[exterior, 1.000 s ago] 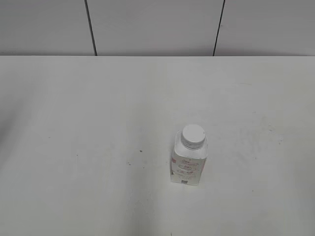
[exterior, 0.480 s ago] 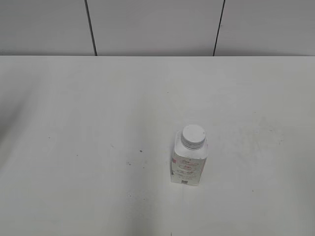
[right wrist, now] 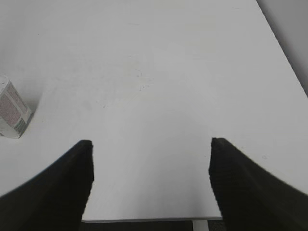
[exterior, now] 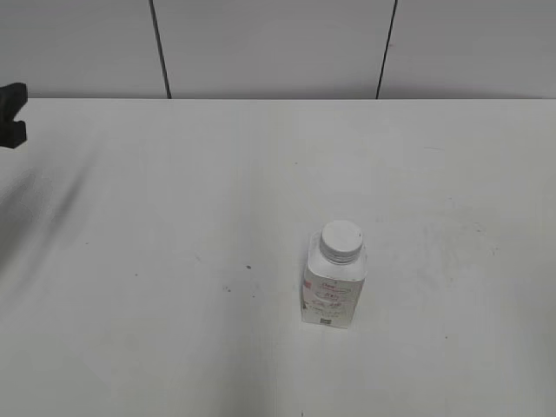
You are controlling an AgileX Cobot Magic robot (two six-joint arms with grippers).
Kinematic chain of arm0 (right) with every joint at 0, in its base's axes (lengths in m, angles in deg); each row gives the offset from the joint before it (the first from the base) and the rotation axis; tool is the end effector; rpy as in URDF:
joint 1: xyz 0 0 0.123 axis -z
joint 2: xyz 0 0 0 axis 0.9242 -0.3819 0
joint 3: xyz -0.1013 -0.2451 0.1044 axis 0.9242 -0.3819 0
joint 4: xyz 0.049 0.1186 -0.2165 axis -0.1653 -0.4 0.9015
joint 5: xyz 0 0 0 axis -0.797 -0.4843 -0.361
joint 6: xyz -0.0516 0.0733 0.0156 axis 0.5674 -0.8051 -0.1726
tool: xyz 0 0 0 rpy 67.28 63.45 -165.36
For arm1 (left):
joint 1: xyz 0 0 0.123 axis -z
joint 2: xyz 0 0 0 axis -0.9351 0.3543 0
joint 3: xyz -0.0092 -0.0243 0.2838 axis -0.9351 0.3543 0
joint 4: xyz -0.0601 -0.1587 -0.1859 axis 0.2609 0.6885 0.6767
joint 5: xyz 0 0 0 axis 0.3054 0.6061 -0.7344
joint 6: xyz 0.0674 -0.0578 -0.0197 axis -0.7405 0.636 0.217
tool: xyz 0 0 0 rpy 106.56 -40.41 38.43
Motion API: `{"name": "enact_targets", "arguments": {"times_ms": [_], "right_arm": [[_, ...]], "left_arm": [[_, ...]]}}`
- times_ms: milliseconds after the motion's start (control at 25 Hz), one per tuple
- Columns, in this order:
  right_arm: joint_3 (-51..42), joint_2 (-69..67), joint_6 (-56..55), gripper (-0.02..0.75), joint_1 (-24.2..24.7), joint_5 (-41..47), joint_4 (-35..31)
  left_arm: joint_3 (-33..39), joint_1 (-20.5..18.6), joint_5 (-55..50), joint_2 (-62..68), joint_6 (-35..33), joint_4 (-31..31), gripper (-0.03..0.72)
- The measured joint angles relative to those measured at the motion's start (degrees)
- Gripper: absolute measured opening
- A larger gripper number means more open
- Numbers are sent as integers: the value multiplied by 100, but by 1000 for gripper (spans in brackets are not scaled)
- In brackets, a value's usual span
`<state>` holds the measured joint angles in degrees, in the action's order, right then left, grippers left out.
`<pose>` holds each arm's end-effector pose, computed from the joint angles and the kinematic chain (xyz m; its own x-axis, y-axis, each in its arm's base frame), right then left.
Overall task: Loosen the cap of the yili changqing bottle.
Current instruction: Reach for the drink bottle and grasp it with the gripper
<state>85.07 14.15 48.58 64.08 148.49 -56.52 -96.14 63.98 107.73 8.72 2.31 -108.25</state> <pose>-0.0091 -0.0005 0.2782 -0.4625 -0.0689 -0.8839 -0.0794 0.9962 -0.0361 0.2827 0.0034 0.2121 -0.1493 0.2439 -0.9582 0.1998 0.9566 0.2123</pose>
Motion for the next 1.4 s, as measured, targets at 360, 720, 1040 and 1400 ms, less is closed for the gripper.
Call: {"name": "enact_targets", "arguments": {"times_ms": [360,720,1040,1400], "right_arm": [[0,0,0,587,0,0,0],[0,0,0,587,0,0,0],[0,0,0,587,0,0,0],[0,0,0,587,0,0,0]], "left_arm": [[-5,-252,1597,1429,1079,-2732,449],[-523,-196,2496,2672,1266,-5119,448],[-949,527,2661,3147,1298,-5884,476],[-1416,1378,2467,3438,1952,-5931,555]]}}
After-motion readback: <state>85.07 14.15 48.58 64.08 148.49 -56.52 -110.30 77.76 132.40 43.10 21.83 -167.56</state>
